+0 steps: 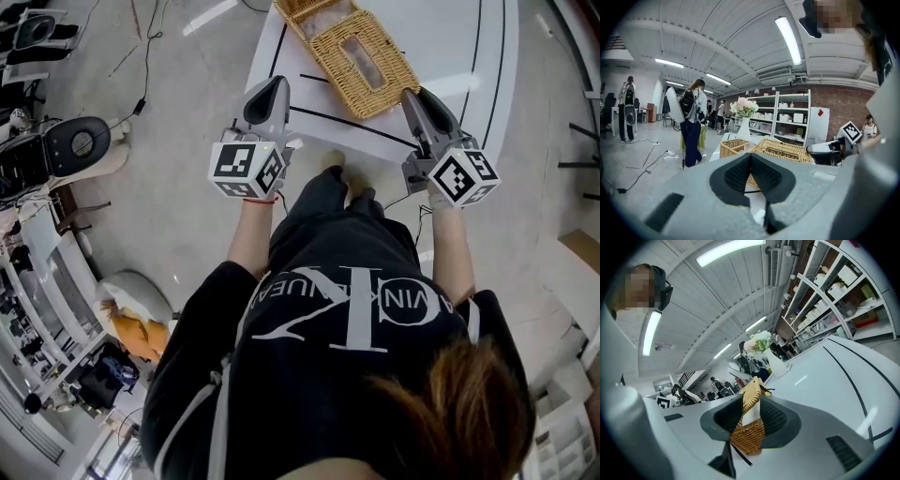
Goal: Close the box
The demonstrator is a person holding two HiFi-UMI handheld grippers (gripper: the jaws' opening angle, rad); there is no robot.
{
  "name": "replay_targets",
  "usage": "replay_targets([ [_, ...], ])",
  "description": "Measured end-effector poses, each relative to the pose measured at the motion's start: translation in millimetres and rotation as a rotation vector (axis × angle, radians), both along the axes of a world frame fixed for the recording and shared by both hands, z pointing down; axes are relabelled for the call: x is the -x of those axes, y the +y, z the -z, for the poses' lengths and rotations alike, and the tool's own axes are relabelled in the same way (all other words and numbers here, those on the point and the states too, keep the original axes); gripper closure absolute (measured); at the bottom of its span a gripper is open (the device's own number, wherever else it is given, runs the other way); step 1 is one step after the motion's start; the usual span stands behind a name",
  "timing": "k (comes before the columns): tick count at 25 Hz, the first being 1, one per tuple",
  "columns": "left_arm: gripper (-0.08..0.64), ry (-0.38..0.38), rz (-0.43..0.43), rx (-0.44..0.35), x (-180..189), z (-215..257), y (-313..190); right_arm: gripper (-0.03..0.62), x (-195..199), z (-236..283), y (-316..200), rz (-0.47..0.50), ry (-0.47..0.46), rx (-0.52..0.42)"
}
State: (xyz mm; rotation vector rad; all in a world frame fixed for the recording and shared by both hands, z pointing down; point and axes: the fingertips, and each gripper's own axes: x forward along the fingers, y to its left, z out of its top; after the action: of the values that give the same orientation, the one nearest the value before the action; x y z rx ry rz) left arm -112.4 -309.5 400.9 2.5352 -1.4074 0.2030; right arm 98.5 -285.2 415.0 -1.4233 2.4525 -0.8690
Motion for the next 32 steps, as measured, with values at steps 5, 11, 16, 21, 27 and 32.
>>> replay_targets([
  [5, 0.549, -0.005, 0.002, 0.005, 3, 0, 5, 0.469, 0, -3, 2, 0.034, 0.021, -0.022],
  [11, 0.549, -0.008, 0.004, 0.012, 6, -5, 7, 0.431, 2, -17, -1, 0.096, 0.16, -0.043],
  [16, 0.549, -0.007, 0.006, 0.013, 8, -4, 9, 0.426, 3, -17, -2, 0.088, 0.203, -0.055],
  [21, 0.549, -0.005, 0.009, 0.011, 9, 0, 13, 0.415, 0, -13, -1, 0.078, 0.227, -0.055],
  [27, 0.549, -0.001, 0.029, 0.001, 22, -4, 16, 0.427, -5, -9, -1, 0.05, 0.276, -0.079],
  [32, 0.549, 0.003, 0.037, -0.015, 20, 3, 11, 0.449, -10, 6, -6, 0.048, 0.324, -0.117],
])
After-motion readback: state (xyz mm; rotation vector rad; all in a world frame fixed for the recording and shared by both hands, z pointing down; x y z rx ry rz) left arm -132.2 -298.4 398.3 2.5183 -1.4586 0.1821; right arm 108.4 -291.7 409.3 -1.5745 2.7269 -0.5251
